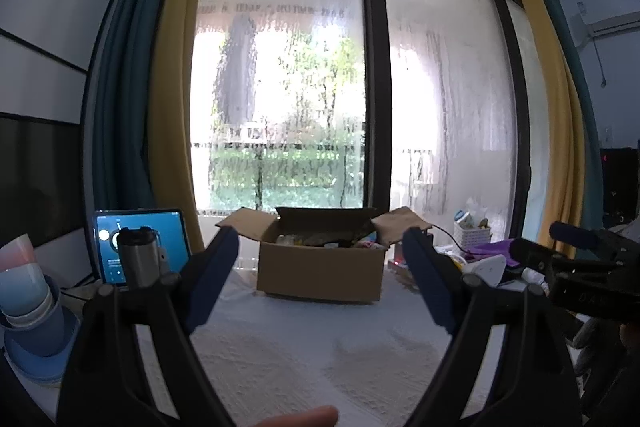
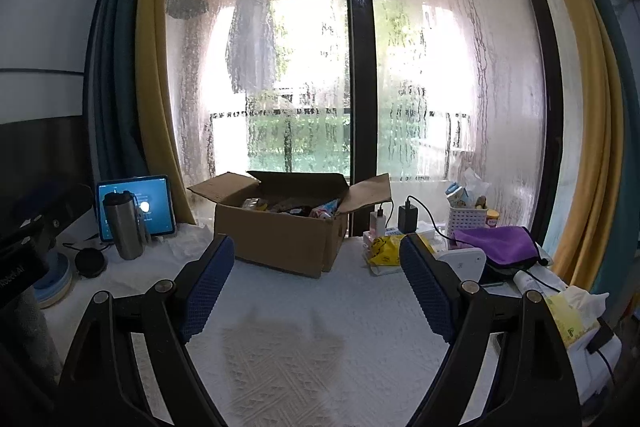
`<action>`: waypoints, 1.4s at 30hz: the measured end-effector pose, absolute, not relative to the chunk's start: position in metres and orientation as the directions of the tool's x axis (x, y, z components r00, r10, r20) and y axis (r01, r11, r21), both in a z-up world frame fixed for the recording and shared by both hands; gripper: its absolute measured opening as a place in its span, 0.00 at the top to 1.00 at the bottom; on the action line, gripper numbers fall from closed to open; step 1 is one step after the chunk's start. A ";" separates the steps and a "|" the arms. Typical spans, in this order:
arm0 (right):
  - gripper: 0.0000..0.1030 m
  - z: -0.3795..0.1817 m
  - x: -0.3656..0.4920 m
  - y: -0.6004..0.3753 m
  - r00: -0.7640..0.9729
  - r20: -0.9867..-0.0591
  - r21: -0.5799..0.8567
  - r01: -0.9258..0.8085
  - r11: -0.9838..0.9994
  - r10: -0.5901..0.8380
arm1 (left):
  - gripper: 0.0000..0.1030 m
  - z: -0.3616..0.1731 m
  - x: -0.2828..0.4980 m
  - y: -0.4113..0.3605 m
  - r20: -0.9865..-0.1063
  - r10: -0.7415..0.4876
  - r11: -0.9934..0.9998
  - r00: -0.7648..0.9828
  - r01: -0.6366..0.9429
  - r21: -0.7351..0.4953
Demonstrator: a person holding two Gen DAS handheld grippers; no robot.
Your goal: Organize snacks
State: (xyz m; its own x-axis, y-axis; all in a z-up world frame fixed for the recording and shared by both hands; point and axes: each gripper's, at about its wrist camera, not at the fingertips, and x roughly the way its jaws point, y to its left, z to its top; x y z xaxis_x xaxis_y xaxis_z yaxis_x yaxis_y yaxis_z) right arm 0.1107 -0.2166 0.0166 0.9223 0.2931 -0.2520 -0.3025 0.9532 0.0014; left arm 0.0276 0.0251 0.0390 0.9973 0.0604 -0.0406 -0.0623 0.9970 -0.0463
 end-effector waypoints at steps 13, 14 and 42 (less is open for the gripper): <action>0.16 0.019 0.100 -0.212 0.919 -0.256 0.006 -0.307 0.952 0.298 | 0.17 0.039 0.019 0.022 -0.036 0.047 0.997 0.998 -0.049 -0.053; 0.16 0.018 0.101 -0.212 0.920 -0.256 0.006 -0.306 0.952 0.297 | 0.17 0.039 0.019 0.021 -0.037 0.046 0.997 0.998 -0.048 -0.053; 0.15 0.013 0.108 -0.207 0.903 -0.291 -0.005 -0.333 0.943 0.317 | 0.17 0.035 0.018 0.013 -0.070 0.034 0.997 0.997 -0.038 -0.065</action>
